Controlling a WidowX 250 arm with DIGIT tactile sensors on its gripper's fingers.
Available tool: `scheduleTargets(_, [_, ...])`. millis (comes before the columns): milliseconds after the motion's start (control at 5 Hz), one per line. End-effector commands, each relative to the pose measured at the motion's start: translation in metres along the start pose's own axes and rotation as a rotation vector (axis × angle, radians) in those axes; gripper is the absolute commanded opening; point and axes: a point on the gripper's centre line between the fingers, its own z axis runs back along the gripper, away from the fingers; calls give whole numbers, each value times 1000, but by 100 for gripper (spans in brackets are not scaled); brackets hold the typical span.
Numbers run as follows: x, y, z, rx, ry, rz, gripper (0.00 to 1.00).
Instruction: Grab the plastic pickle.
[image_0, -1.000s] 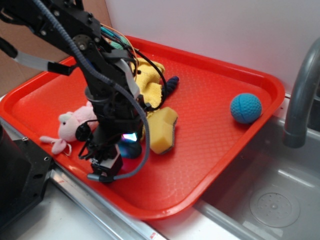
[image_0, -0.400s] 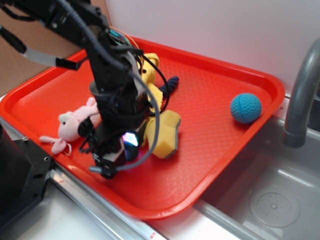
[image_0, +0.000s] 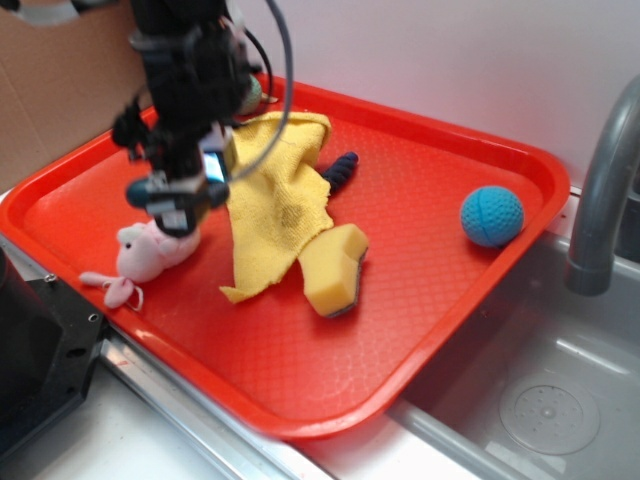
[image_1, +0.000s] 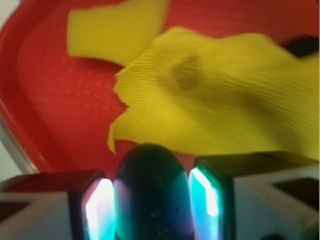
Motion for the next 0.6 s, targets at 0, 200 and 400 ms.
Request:
scheduleTargets(0, [-63,23,72,18,-86,489,0])
scheduleTargets(200, [-84,23,96,70,-121,719,0])
scheduleTargets(400, [-73,10,113,119,-142,718,0])
